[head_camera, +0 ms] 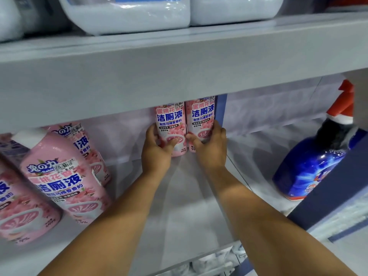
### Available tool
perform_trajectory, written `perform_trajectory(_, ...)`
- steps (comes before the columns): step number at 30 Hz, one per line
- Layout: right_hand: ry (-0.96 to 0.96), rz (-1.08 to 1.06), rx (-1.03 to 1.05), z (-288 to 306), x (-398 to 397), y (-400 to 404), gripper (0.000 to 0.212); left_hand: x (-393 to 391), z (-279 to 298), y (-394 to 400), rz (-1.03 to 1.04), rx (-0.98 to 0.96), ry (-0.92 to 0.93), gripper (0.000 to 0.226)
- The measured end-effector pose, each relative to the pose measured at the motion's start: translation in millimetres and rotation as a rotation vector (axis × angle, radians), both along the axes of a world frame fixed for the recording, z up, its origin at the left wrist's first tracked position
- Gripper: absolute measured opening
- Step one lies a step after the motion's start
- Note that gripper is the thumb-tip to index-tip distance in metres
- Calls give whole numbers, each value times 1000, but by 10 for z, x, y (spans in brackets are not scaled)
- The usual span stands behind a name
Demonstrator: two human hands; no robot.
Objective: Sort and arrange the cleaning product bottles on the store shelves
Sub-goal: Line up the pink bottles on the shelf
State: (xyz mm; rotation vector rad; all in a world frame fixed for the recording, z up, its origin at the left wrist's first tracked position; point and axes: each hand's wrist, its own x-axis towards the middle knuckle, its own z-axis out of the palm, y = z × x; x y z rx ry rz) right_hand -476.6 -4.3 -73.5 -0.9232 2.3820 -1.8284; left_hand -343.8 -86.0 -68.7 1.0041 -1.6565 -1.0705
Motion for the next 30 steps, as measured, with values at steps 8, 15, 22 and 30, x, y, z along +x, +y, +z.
perform_trajectory(8,-3,-22,50,-42,-22,-51,93,-48,19,-26,44,27,-6,50)
perform_trajectory(15,-37,-28,16,-18,-3,-41,90,12,54,-12,10,50,-97,51)
perform_trajectory(22,-111,-20,-32,-72,-55,-34,79,984,525,1094,-88,87,171,36)
perform_trajectory(30,-132,342,-283,413,1093,244,15,2815,532,1081,533,-78,254,17)
